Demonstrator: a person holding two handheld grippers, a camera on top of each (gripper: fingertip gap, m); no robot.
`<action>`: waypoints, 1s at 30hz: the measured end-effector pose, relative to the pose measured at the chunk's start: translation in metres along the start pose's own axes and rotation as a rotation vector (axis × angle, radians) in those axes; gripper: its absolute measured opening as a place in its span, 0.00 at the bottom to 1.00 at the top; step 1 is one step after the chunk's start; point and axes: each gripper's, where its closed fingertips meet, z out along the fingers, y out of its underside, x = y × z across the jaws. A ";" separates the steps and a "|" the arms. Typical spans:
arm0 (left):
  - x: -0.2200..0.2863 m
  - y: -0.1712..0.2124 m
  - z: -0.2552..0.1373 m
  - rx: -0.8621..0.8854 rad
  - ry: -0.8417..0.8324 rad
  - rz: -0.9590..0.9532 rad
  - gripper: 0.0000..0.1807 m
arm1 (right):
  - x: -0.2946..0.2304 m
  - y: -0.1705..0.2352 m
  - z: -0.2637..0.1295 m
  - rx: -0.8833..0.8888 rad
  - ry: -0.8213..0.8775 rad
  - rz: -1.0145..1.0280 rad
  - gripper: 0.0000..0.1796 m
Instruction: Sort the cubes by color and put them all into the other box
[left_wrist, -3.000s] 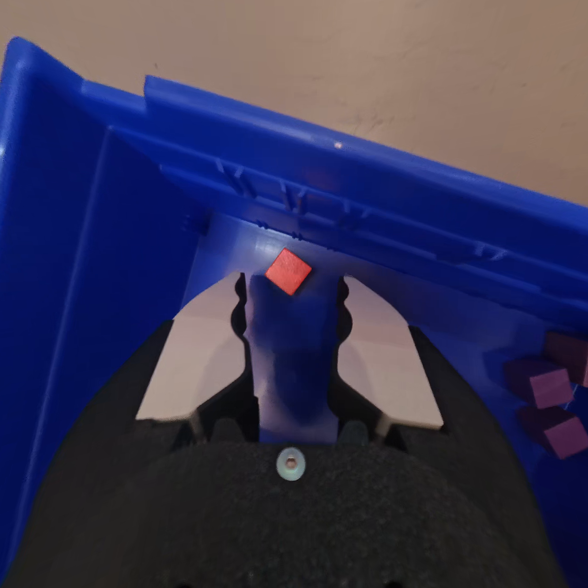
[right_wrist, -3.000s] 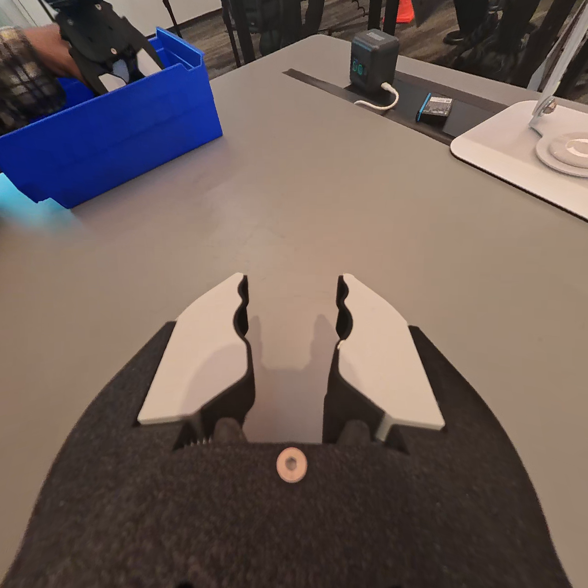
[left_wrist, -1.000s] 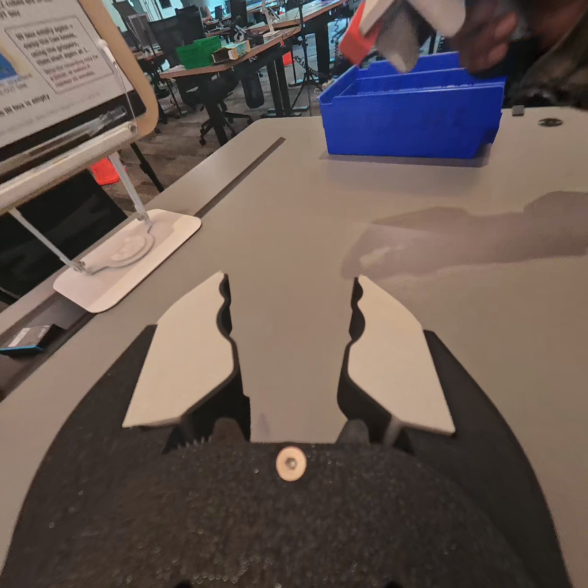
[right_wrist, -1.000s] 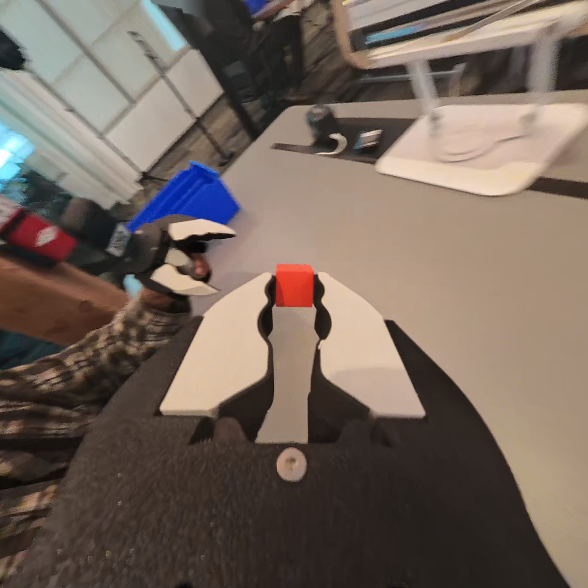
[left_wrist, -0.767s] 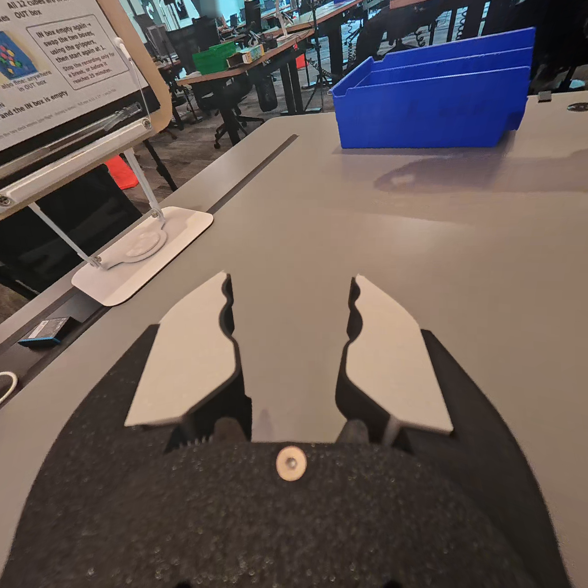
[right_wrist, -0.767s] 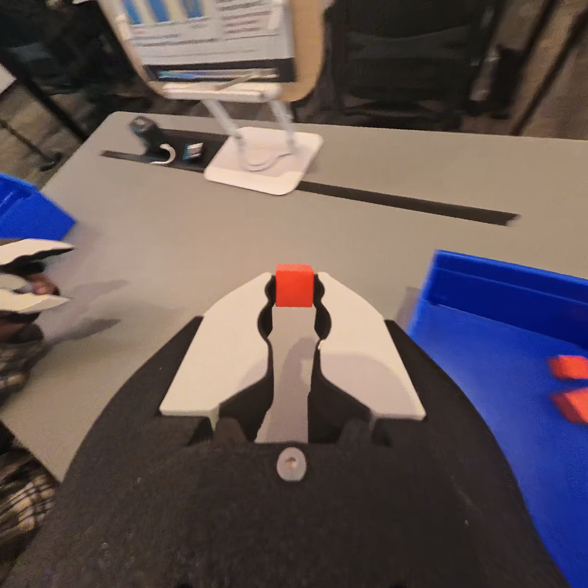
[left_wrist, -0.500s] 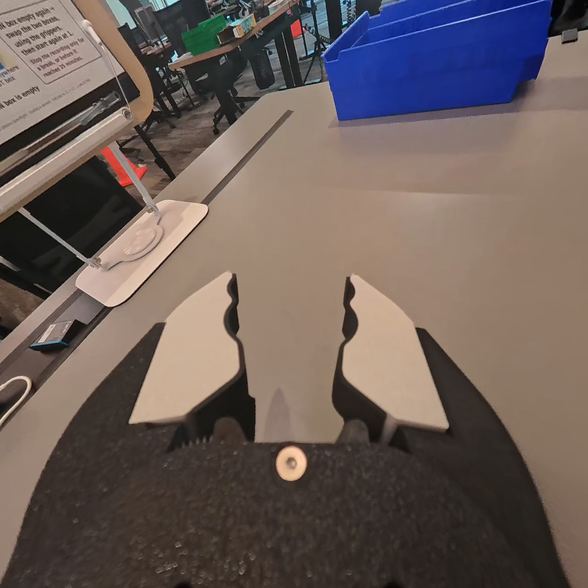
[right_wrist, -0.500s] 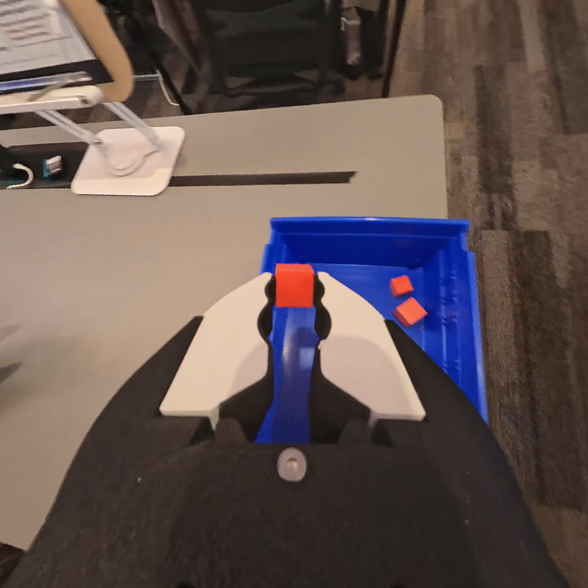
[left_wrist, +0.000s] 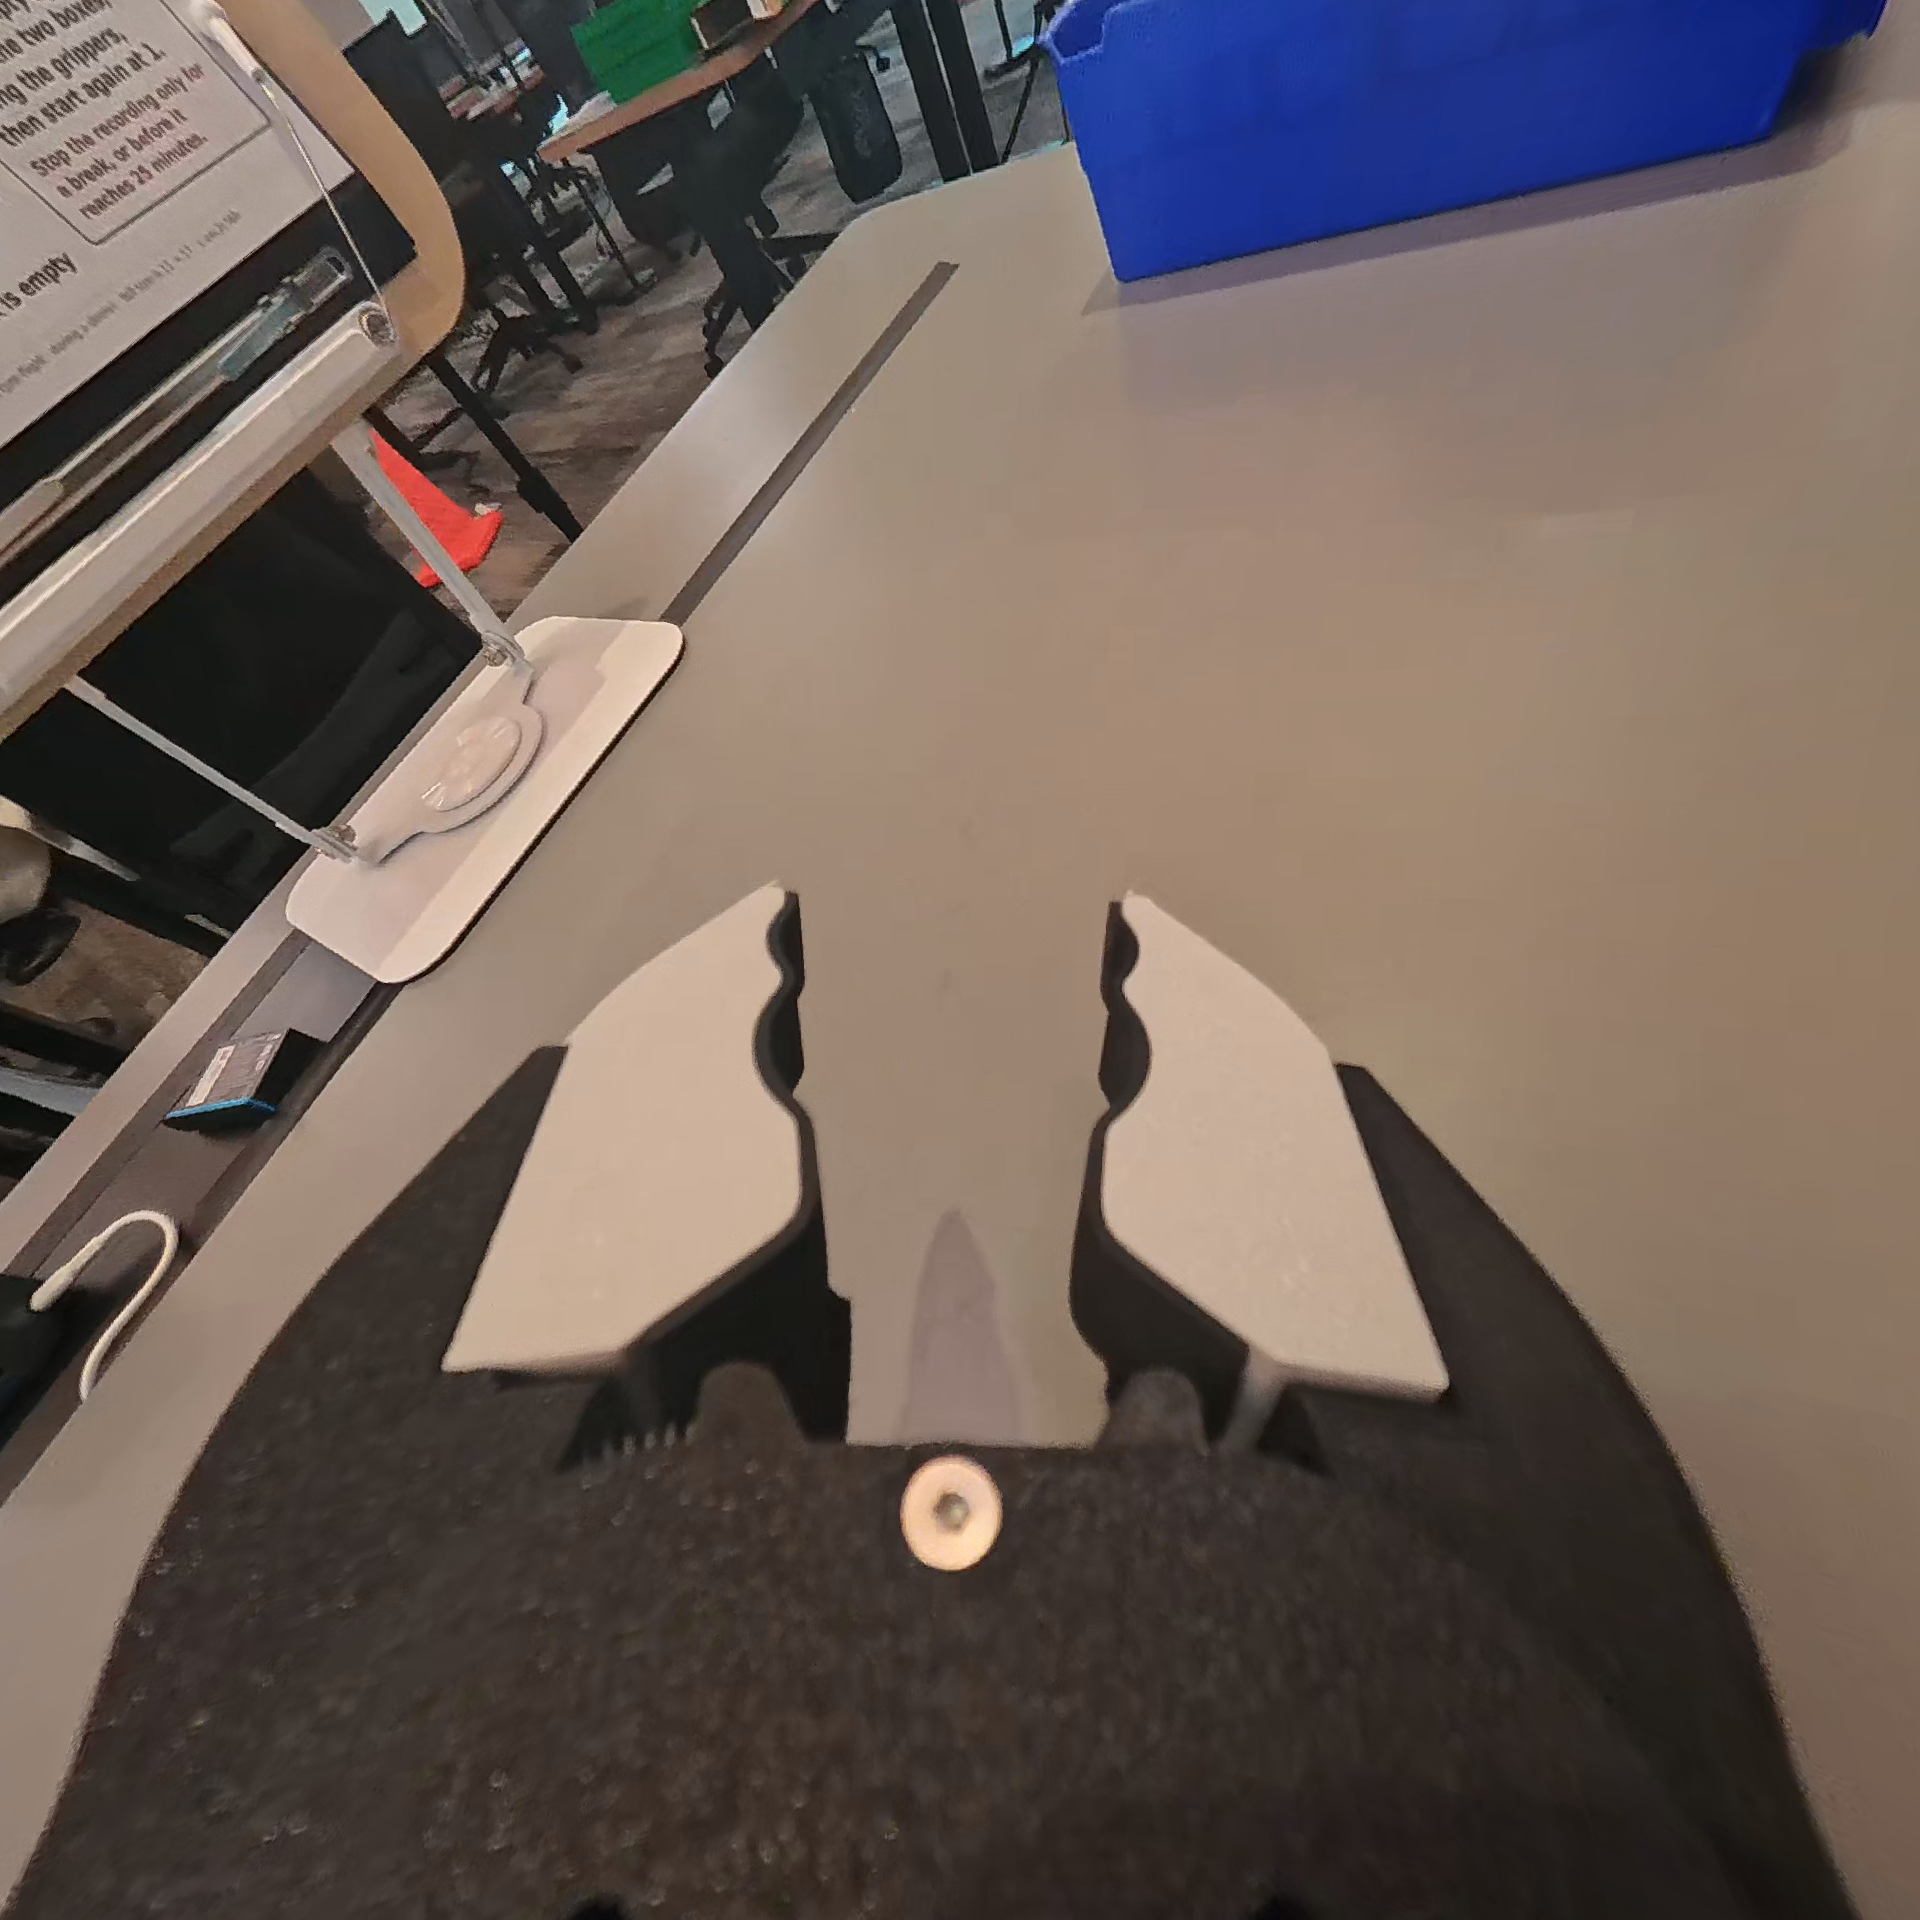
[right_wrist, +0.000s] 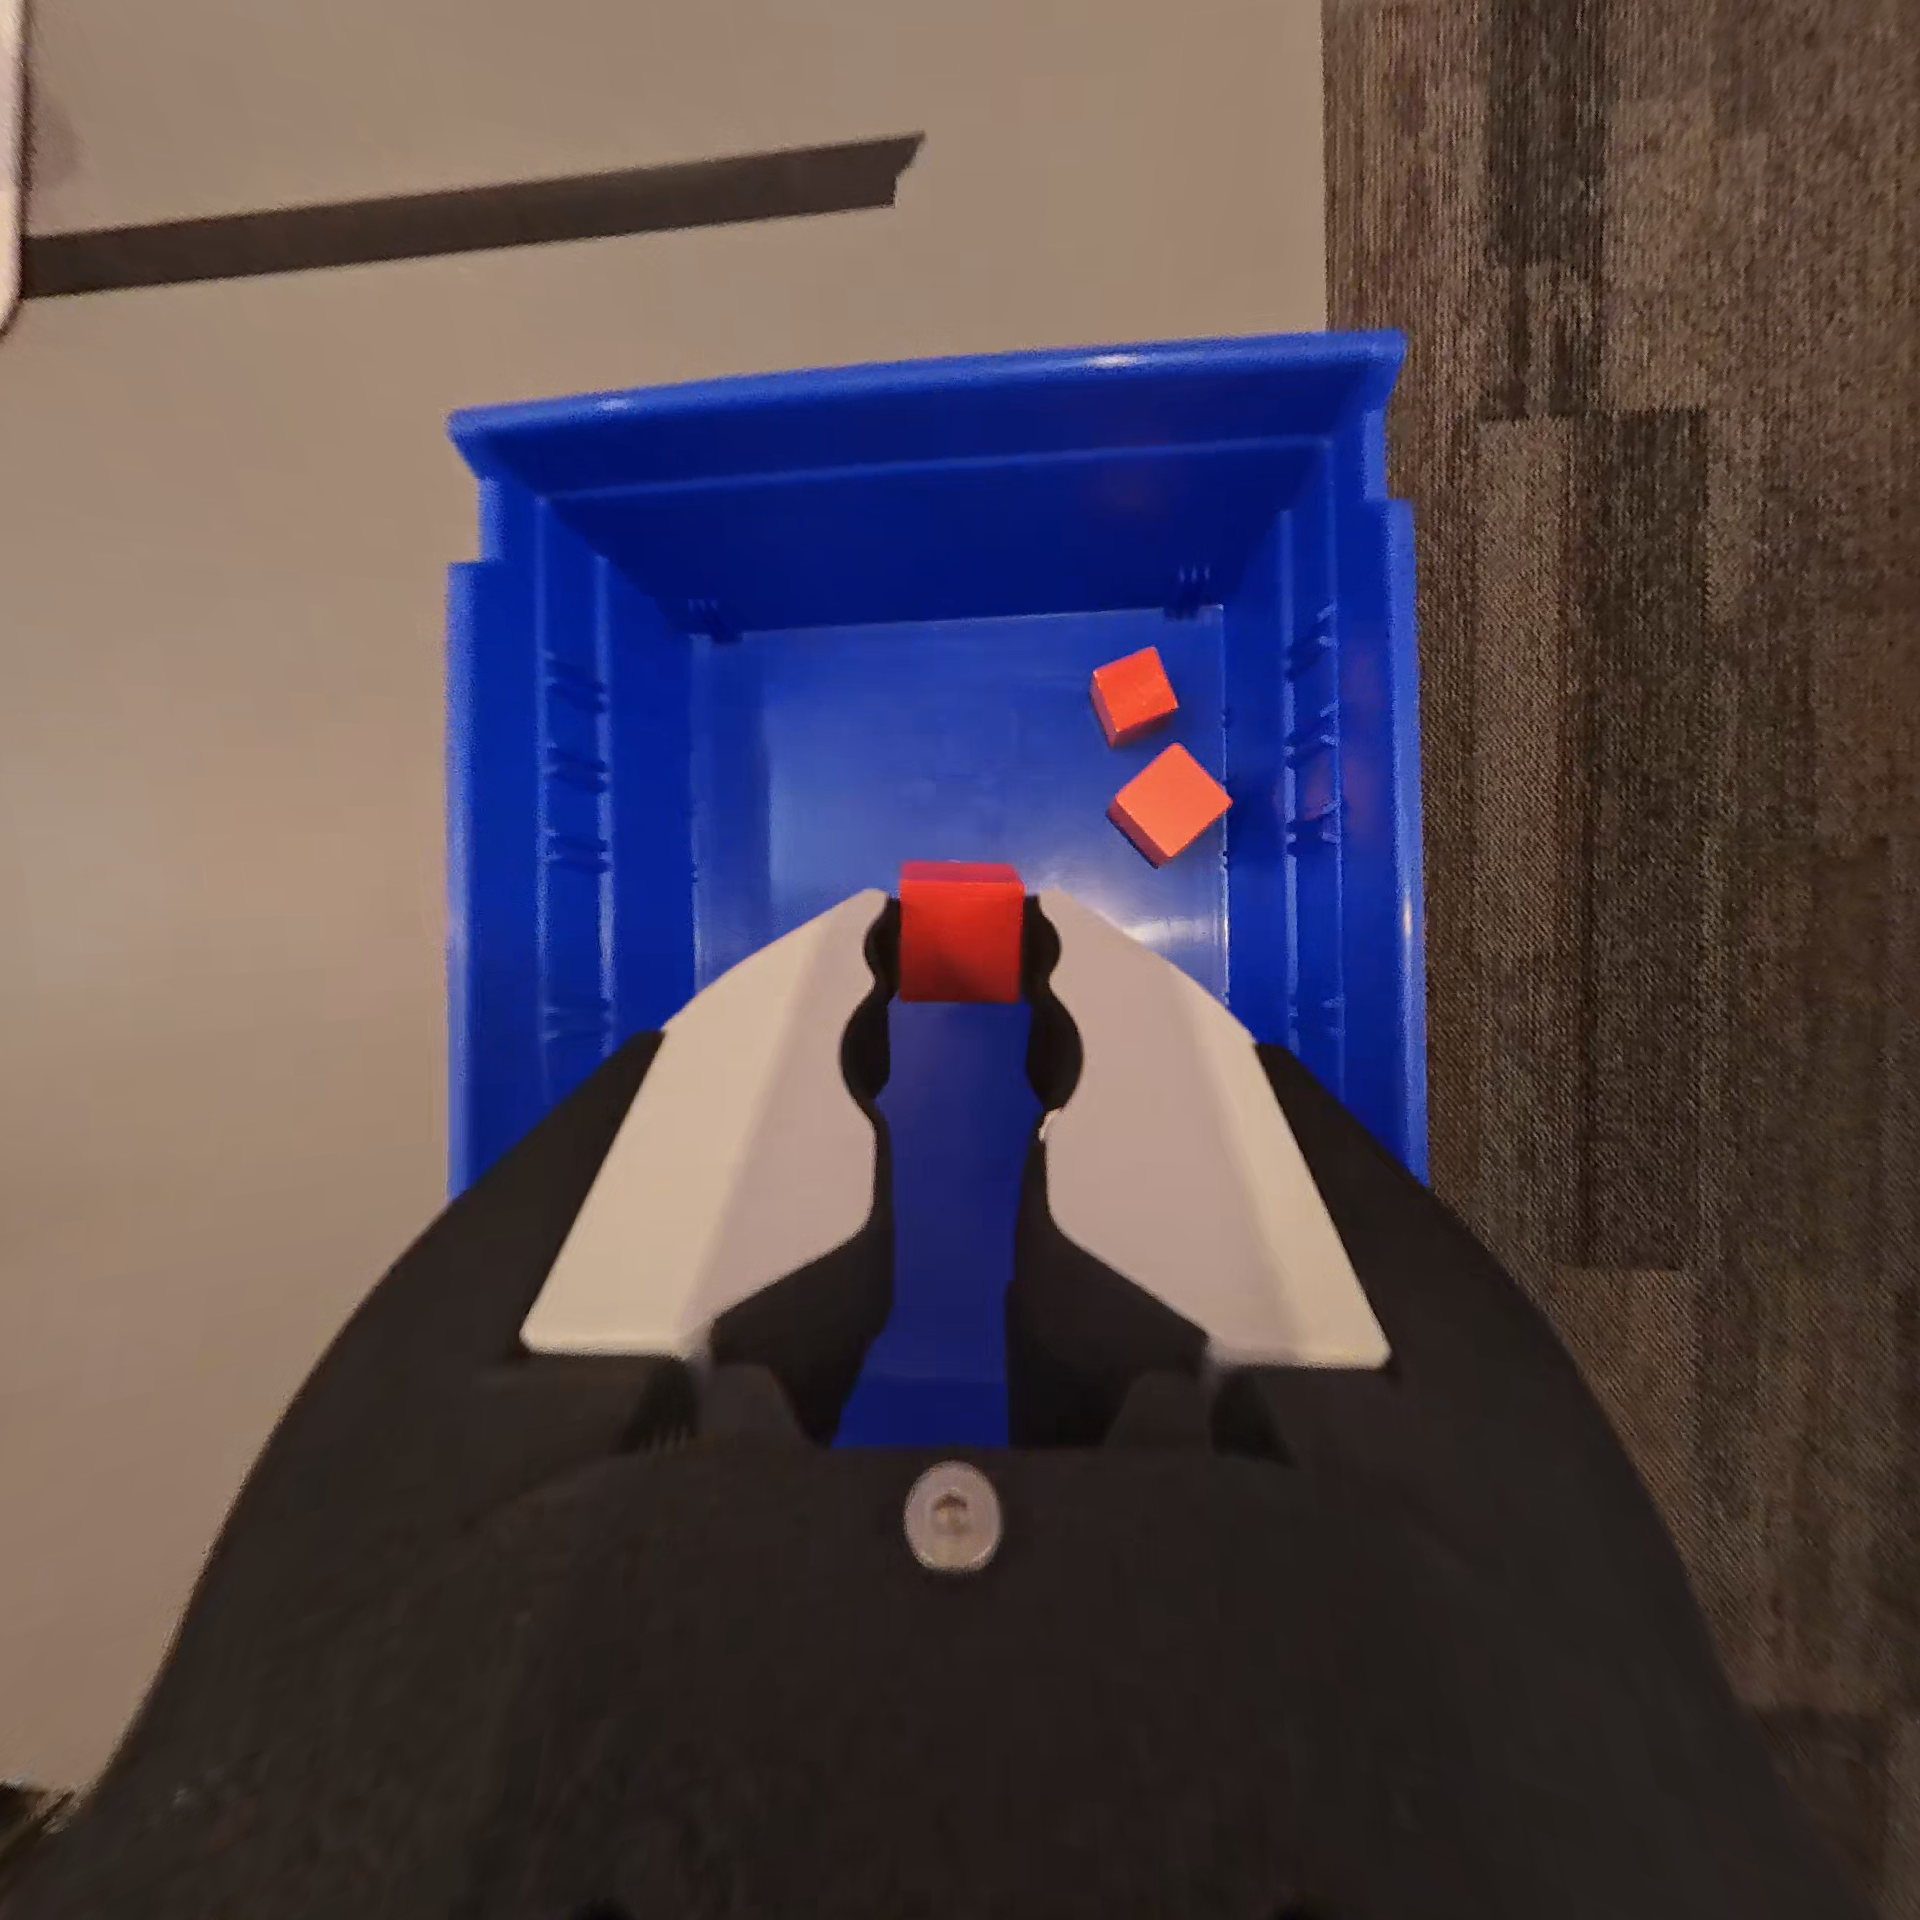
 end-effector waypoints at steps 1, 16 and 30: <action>0.001 0.001 0.001 -0.004 0.000 0.006 0.30 | 0.002 0.002 0.006 -0.014 0.003 0.002 0.12; -0.002 0.011 0.007 -0.028 -0.004 0.002 0.28 | 0.019 0.026 0.117 -0.205 0.087 -0.027 0.15; -0.004 0.006 0.003 -0.016 -0.022 0.001 0.27 | -0.080 -0.110 -0.058 0.293 0.068 -0.243 0.28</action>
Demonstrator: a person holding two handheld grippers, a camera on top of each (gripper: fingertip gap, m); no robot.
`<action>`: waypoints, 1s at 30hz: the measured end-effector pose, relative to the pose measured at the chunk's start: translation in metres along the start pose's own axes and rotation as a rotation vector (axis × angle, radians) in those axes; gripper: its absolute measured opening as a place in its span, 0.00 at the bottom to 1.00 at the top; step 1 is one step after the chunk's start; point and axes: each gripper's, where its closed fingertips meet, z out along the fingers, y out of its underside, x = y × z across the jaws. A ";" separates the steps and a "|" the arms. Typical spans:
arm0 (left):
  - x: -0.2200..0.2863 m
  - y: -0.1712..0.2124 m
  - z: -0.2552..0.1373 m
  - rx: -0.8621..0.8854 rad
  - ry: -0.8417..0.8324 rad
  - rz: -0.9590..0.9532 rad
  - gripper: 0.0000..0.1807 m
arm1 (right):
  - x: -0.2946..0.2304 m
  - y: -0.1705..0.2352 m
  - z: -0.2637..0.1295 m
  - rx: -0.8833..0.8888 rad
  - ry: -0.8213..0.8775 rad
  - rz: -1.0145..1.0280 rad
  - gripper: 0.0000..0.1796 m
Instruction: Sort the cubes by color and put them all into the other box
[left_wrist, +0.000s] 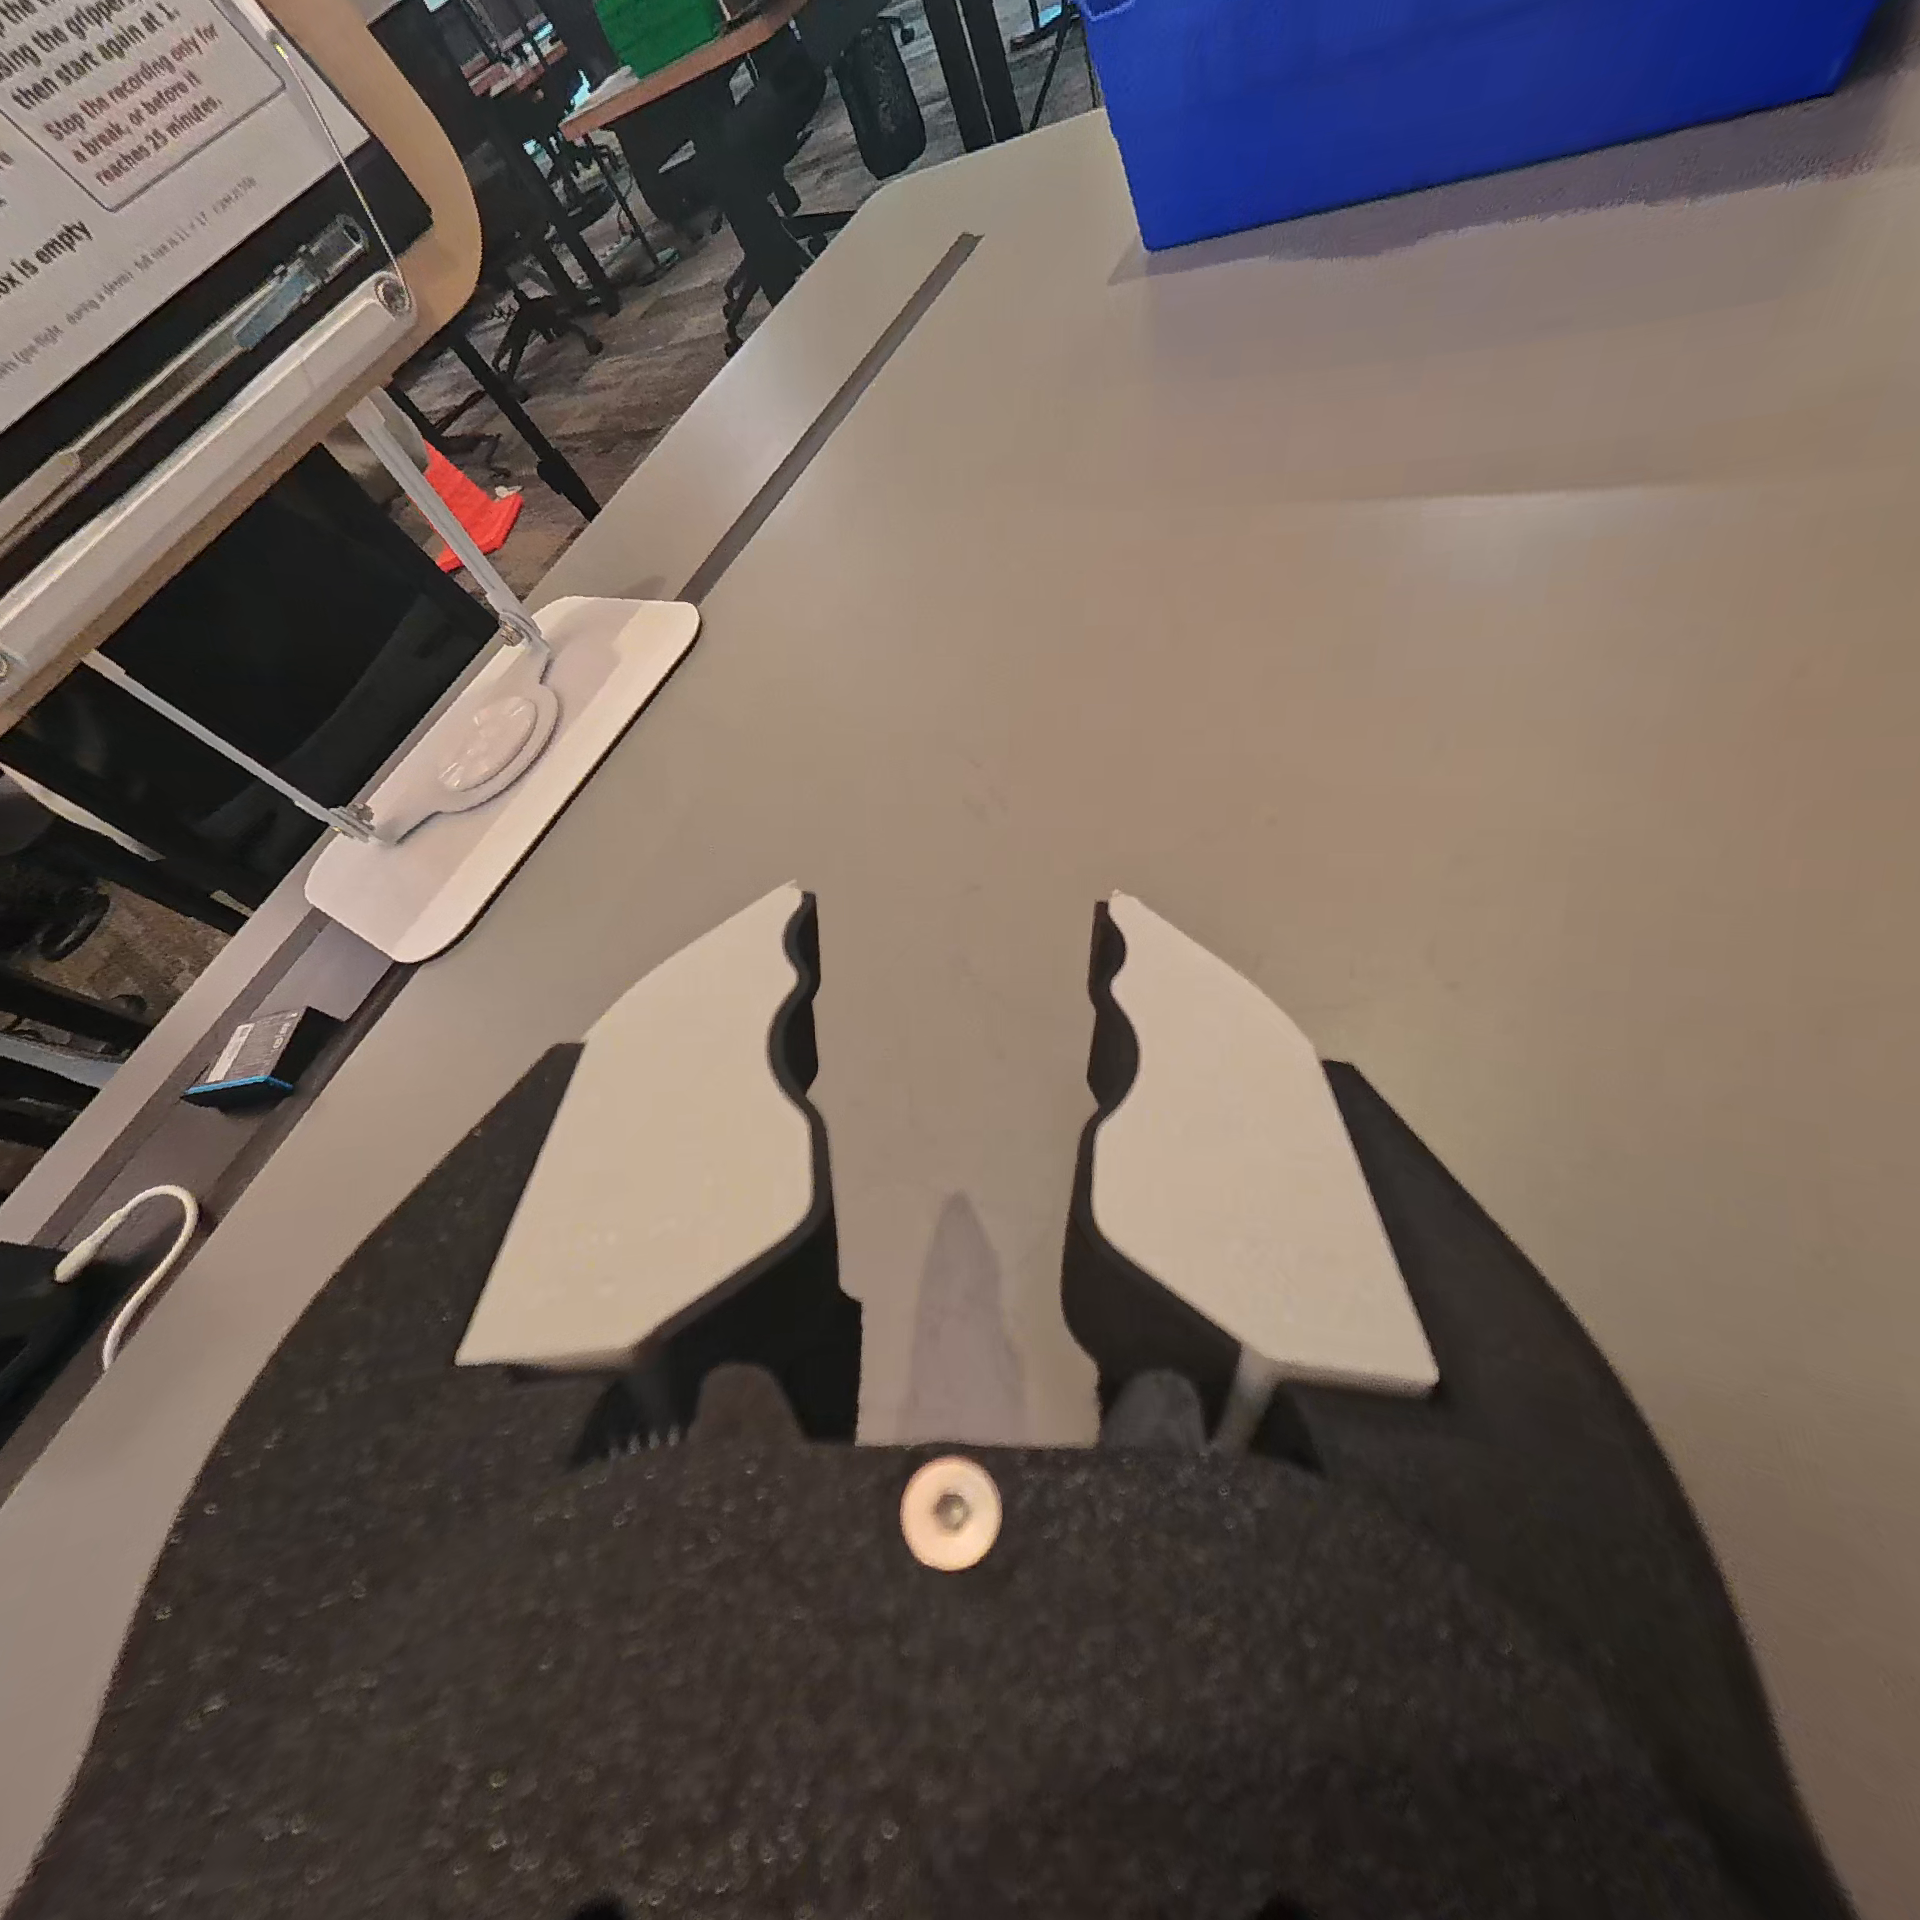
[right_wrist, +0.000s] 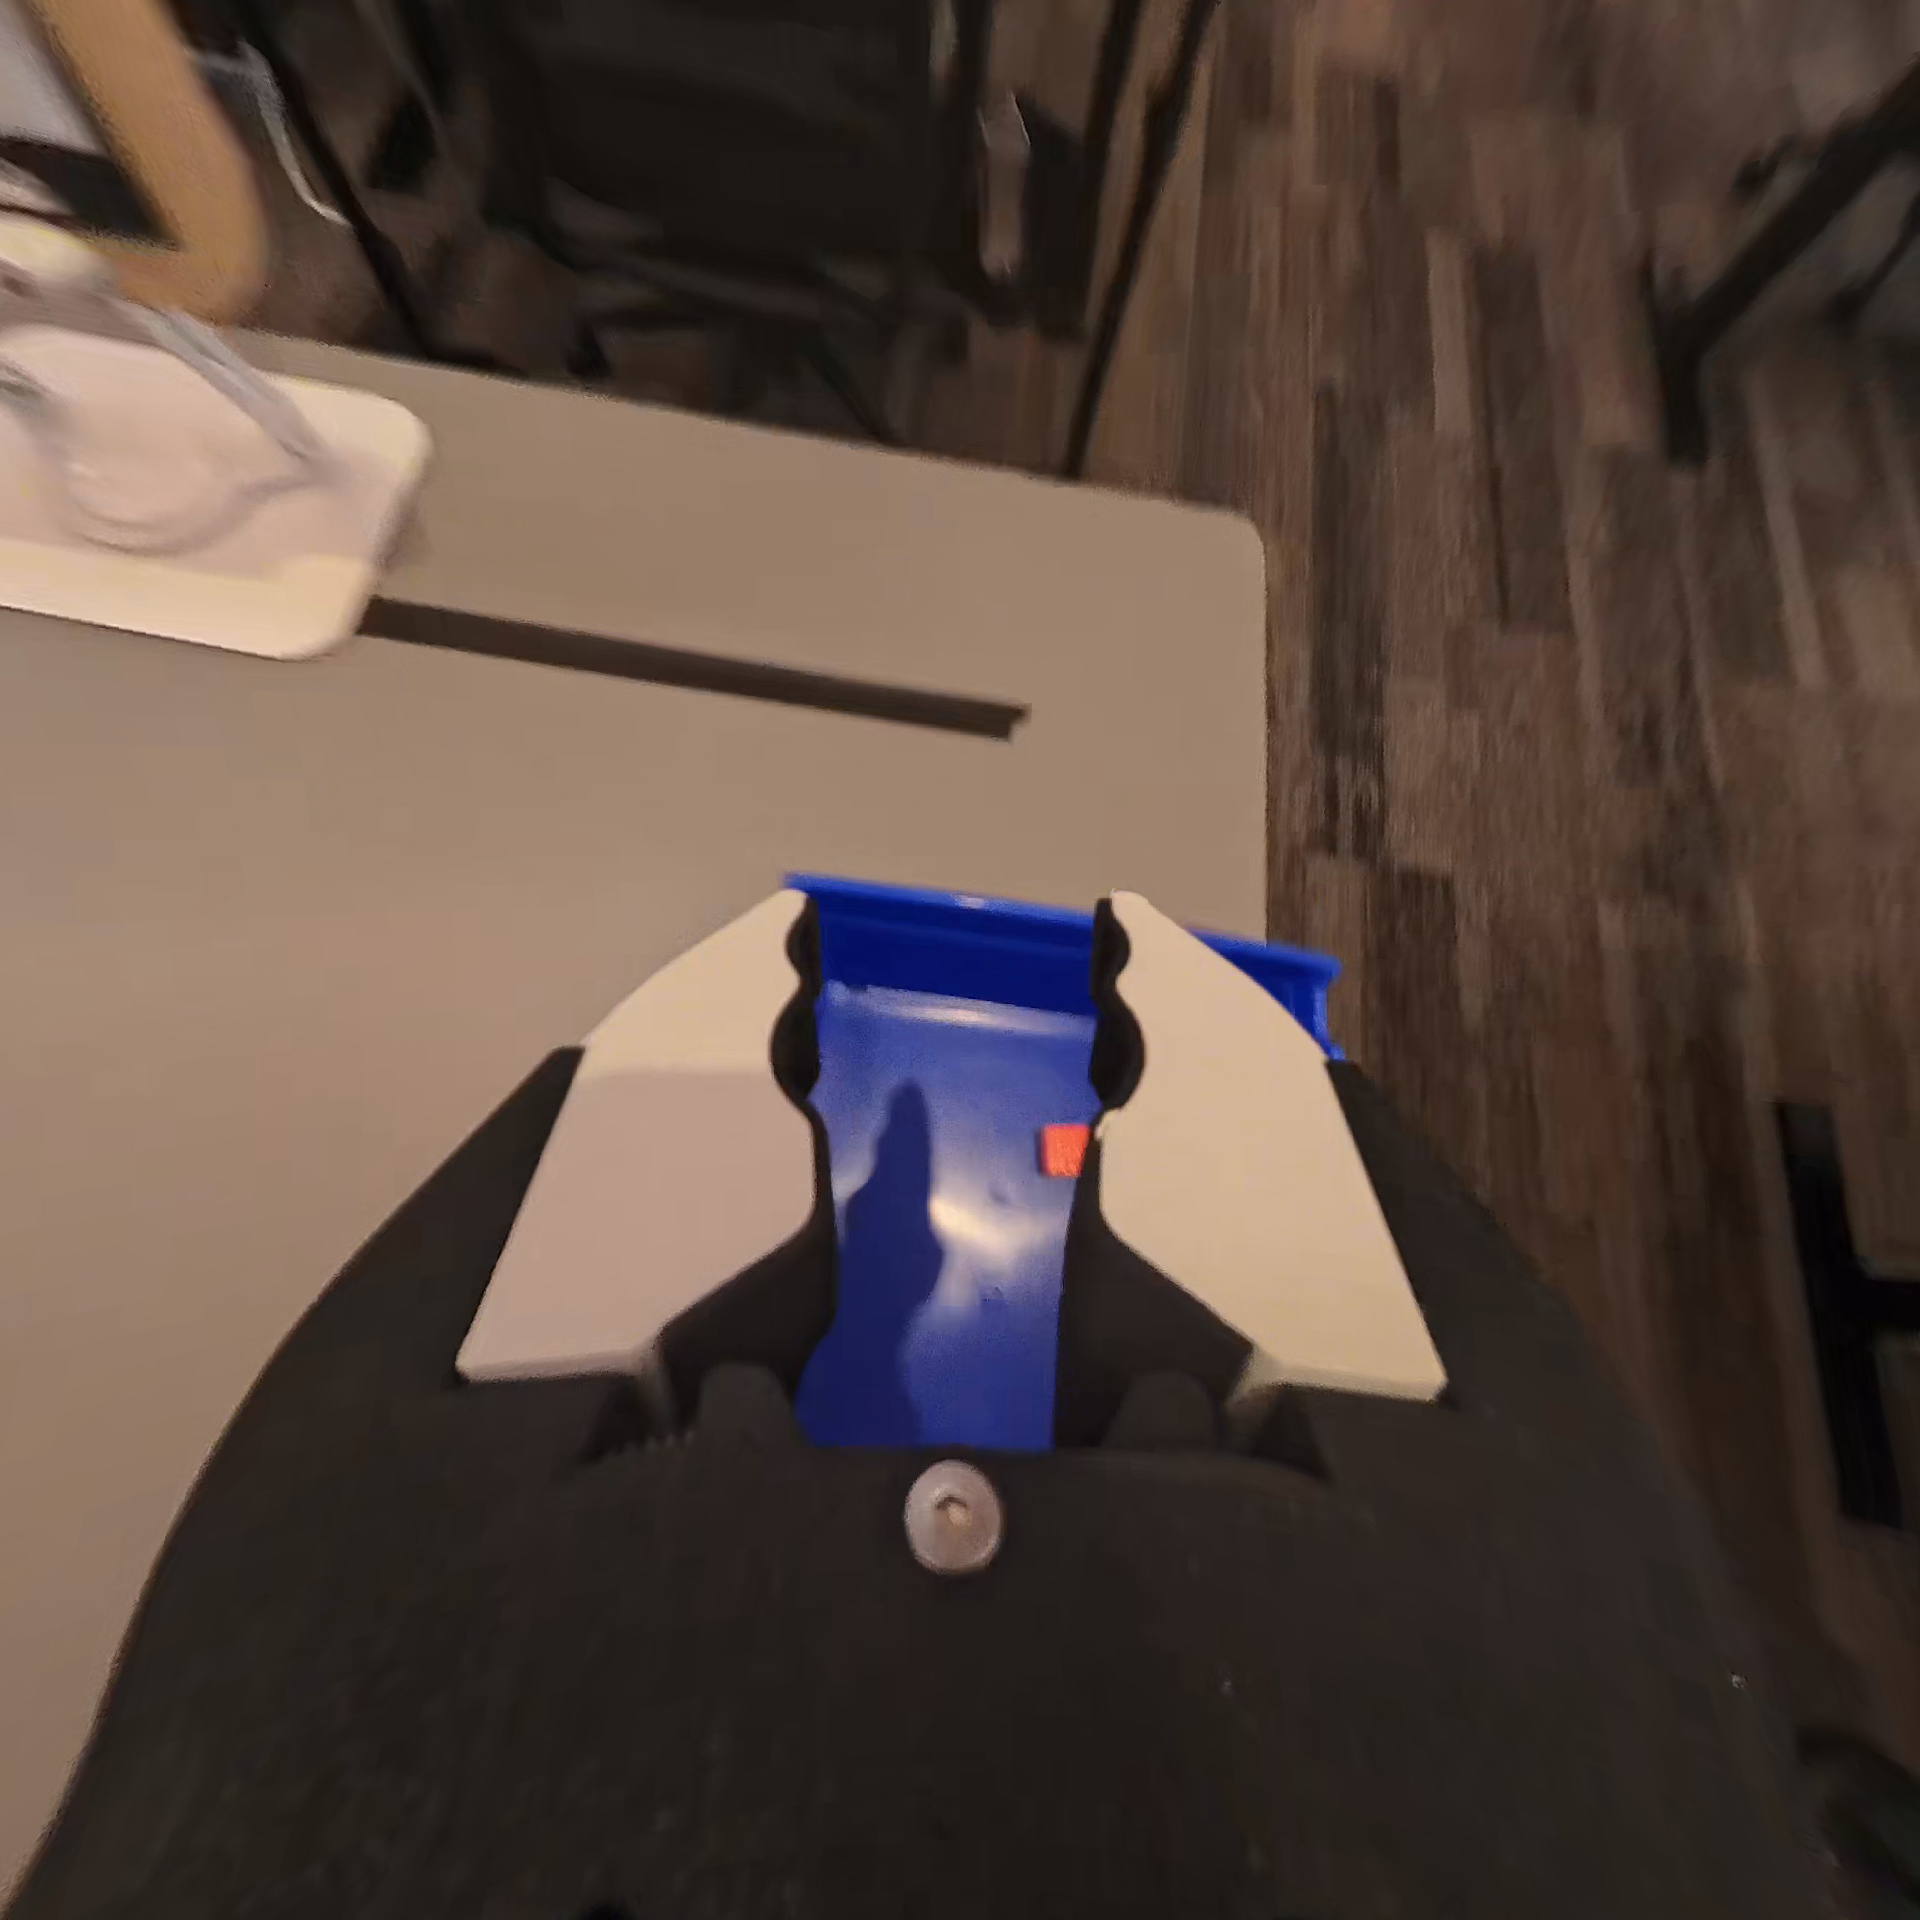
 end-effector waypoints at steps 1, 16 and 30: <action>0.000 -0.001 0.000 0.001 -0.002 0.001 0.27 | -0.016 -0.015 -0.014 0.046 -0.024 -0.029 0.29; -0.003 -0.001 -0.002 0.004 -0.016 0.006 0.27 | -0.302 0.055 -0.018 0.359 -0.602 -0.189 0.41; -0.007 0.008 0.002 -0.014 -0.023 -0.017 0.27 | -0.363 0.108 0.032 0.491 -0.694 -0.168 0.39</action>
